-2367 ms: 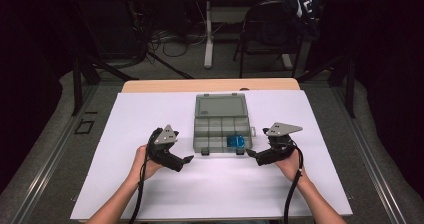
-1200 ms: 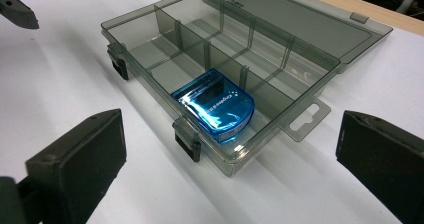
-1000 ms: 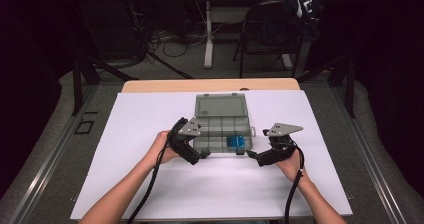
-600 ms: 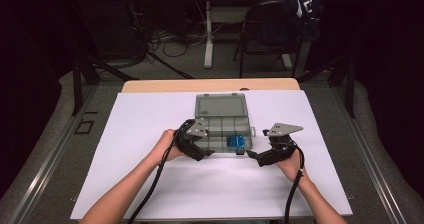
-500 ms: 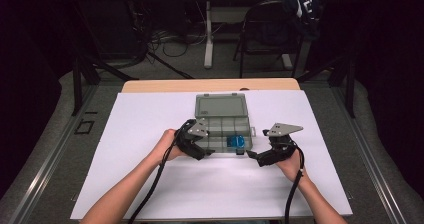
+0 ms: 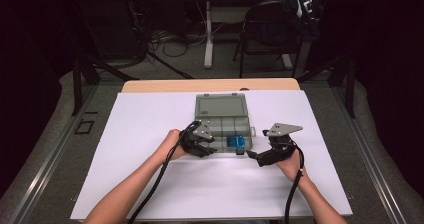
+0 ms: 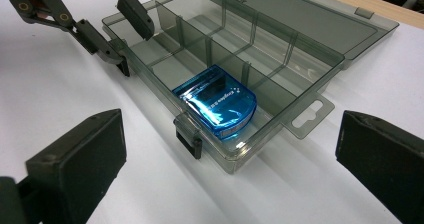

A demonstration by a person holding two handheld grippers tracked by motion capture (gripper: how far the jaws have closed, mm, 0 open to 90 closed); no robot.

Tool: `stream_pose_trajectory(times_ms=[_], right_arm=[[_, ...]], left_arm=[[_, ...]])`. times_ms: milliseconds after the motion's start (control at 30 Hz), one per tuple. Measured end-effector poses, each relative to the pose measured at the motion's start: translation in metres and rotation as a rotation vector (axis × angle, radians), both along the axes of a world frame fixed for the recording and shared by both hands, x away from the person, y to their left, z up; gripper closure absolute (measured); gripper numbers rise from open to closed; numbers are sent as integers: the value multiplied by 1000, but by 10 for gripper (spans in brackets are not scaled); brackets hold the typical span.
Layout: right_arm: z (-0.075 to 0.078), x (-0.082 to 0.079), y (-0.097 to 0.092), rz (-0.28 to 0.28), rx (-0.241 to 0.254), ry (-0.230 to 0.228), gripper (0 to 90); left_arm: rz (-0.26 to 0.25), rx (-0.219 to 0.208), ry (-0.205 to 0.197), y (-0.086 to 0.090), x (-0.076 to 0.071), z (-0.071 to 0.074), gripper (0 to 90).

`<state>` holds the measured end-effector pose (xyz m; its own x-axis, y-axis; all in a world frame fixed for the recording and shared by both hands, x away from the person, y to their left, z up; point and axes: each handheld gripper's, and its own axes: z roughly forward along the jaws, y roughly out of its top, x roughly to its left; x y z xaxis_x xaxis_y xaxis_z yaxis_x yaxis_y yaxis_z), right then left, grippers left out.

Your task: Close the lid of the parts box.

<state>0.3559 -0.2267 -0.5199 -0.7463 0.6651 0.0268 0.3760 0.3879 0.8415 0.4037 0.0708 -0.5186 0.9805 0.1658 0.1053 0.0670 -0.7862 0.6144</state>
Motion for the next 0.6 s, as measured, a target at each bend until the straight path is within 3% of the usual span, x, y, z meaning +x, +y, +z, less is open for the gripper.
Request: stream_pose_trajectory(times_ms=[600], right_arm=[[-1, 0, 1, 1, -5, 5, 0]], left_arm=[[-54, 56, 0, -10, 2, -11, 750]])
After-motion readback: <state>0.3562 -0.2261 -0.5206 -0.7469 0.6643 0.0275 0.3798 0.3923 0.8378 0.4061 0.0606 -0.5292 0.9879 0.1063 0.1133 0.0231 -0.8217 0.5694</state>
